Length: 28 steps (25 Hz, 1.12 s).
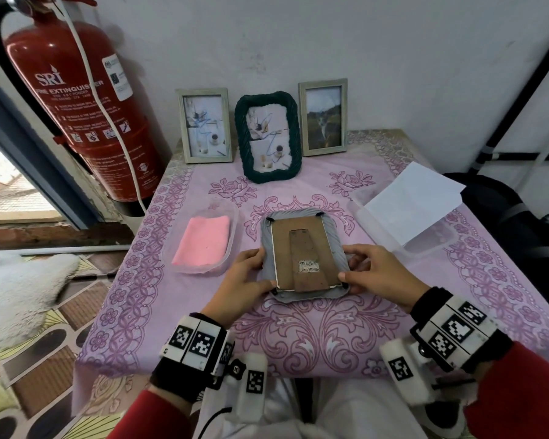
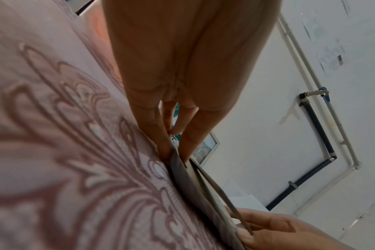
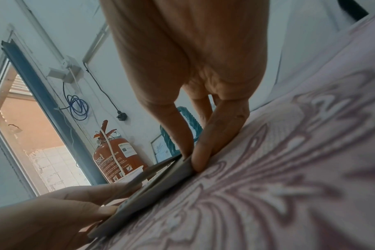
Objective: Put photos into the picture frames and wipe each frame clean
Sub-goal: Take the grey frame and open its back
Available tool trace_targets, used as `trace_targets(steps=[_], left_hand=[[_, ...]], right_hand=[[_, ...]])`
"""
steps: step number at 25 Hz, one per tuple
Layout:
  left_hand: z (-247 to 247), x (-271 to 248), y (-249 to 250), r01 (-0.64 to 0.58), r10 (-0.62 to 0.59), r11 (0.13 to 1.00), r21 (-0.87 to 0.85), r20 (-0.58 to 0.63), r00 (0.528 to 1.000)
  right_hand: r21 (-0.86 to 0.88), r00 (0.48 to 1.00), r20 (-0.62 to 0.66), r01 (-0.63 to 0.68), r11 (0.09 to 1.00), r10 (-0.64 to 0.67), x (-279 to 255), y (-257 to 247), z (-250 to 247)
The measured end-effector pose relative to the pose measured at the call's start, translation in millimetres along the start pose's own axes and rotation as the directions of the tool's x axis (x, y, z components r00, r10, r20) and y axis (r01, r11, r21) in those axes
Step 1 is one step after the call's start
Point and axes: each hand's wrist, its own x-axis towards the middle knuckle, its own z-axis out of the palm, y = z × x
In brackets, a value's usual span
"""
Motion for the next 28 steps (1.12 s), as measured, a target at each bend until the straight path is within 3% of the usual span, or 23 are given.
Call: trace_targets(steps=[4, 6, 11, 13, 15, 17, 19, 21, 26, 28], left_hand=[[0.5, 2.2, -4.5, -0.011, 0.011, 1.000, -0.010, 0.020, 1.000], [2.4, 2.9, -1.5, 0.007, -0.007, 0.995, -0.102, 0.001, 1.000], [4.2, 20.6, 18.1, 0.009, -0.018, 0.978, -0.207, -0.044, 0.999], [2.4, 37.0, 28.3, 0.043, -0.050, 0.991, -0.129, -0.051, 0.997], [-1.1, 56.7, 35.7, 0.104, -0.100, 0.991, 0.084, -0.047, 0.994], [-4.0, 75.1, 35.7, 0.085, -0.077, 0.949, 0.304, -0.039, 0.996], [-5.5, 88.2, 36.2, 0.066, -0.051, 0.906, 0.418, -0.045, 0.998], [-7.7, 98.3, 35.6, 0.085, -0.052, 0.891, 0.447, -0.086, 0.995], [-13.6, 109.4, 34.2, 0.151, -0.119, 0.944, 0.294, -0.122, 0.985], [-16.9, 110.8, 32.5, 0.159, -0.123, 0.939, 0.307, -0.134, 0.983]], right_hand=[[-0.117, 0.999, 0.019, 0.029, 0.993, -0.027, 0.6, -0.4, -0.8], [-0.183, 0.999, 0.034, 0.029, 0.983, -0.024, 1.3, -1.6, -2.2], [-0.376, 0.994, -0.046, 0.076, 0.924, -0.101, 21.3, -23.6, 1.5], [-0.425, 0.996, 0.013, 0.083, 0.901, -0.086, 37.8, -34.5, 4.5], [-0.479, 0.997, 0.050, 0.076, 0.875, -0.060, 57.3, -41.6, 5.8], [-0.531, 0.999, 0.038, 0.051, 0.846, -0.036, 73.9, -46.6, 6.2], [-0.557, 1.000, 0.004, 0.025, 0.830, -0.028, 86.5, -50.3, 6.0], [-0.550, 0.998, -0.044, 0.008, 0.835, -0.039, 95.2, -52.4, 5.6], [-0.454, 0.982, -0.179, -0.031, 0.891, -0.057, 107.7, -54.2, 3.5], [-0.419, 0.979, -0.201, -0.046, 0.907, -0.043, 111.5, -53.1, 4.0]])
